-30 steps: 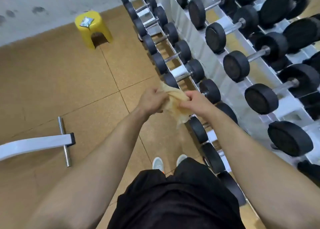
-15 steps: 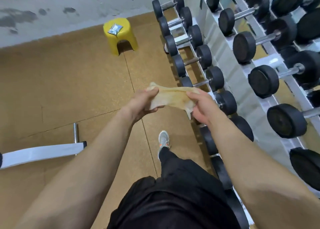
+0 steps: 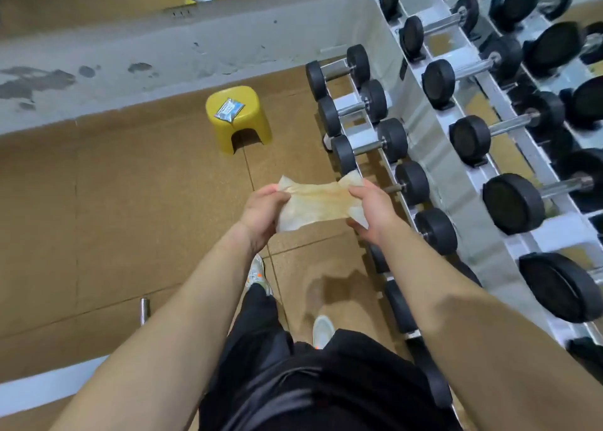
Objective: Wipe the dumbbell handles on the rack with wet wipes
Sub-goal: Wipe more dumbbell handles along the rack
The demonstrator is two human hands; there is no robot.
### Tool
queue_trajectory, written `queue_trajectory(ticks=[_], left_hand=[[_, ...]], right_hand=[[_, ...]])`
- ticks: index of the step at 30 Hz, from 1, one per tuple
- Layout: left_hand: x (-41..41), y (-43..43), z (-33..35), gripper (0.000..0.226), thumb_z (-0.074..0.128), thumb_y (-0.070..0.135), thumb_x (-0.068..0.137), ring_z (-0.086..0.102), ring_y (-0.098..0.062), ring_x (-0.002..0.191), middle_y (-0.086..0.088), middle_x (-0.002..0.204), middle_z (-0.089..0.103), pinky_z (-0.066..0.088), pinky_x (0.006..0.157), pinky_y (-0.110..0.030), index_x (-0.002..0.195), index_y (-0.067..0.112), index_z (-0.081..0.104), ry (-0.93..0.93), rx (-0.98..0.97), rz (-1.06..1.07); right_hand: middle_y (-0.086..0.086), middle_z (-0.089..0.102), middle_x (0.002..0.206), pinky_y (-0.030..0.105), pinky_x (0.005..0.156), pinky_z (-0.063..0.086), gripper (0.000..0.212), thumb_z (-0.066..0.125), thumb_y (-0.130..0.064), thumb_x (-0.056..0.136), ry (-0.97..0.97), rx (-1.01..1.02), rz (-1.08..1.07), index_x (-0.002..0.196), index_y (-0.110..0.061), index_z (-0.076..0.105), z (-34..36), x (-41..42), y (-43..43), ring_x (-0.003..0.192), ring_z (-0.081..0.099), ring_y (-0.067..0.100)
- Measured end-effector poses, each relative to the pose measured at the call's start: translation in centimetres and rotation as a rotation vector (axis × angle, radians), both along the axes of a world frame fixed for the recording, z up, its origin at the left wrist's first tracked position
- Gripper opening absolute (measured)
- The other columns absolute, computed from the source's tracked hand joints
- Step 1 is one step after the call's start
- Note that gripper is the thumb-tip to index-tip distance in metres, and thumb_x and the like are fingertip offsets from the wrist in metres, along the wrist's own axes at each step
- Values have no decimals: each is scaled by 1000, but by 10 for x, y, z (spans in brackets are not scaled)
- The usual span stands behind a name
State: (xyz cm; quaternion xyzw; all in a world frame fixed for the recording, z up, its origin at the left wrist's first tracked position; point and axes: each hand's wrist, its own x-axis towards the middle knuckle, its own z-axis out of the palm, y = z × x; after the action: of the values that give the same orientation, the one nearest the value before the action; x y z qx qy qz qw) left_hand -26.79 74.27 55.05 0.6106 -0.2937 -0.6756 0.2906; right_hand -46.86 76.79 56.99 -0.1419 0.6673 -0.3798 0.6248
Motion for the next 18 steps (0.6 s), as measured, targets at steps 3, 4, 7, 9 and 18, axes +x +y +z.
queue_trajectory(ticks=[3,4,7,9,18], left_hand=[[10,-71,-5,20,53,-2,92,67,-25,74,-9,81,70,56,75,-40,90,12,67,-29,15,-39],[14,-94,-6,21,52,-2,90,66,-27,75,-9,80,70,56,77,-44,89,12,67,-34,19,-57],[25,-162,-5,22,51,-1,88,62,-28,77,-10,80,65,57,80,-52,84,14,67,-70,40,-132],[32,-204,-1,23,52,0,87,62,-24,75,-8,79,64,58,71,-43,82,16,67,-95,49,-181],[10,-385,-16,18,58,13,85,57,-24,78,-2,79,63,46,66,-31,72,22,66,-321,-118,-506]], right_hand=[[6,70,96,34,74,48,21,48,-13,105,10,18,-54,97,-22,65,-6,15,-56,79,62,20],[5,68,96,34,74,50,19,47,-13,105,19,24,-75,103,-21,65,-8,20,-75,82,63,21],[8,70,106,34,71,52,25,49,-15,104,35,70,-195,124,-17,63,-13,39,-134,93,66,27],[10,70,111,33,71,52,25,49,-12,104,68,88,-269,125,-15,62,-9,53,-172,92,65,26],[21,57,141,34,76,50,38,54,-15,101,112,102,-564,138,-7,55,-35,58,-303,130,55,41]])
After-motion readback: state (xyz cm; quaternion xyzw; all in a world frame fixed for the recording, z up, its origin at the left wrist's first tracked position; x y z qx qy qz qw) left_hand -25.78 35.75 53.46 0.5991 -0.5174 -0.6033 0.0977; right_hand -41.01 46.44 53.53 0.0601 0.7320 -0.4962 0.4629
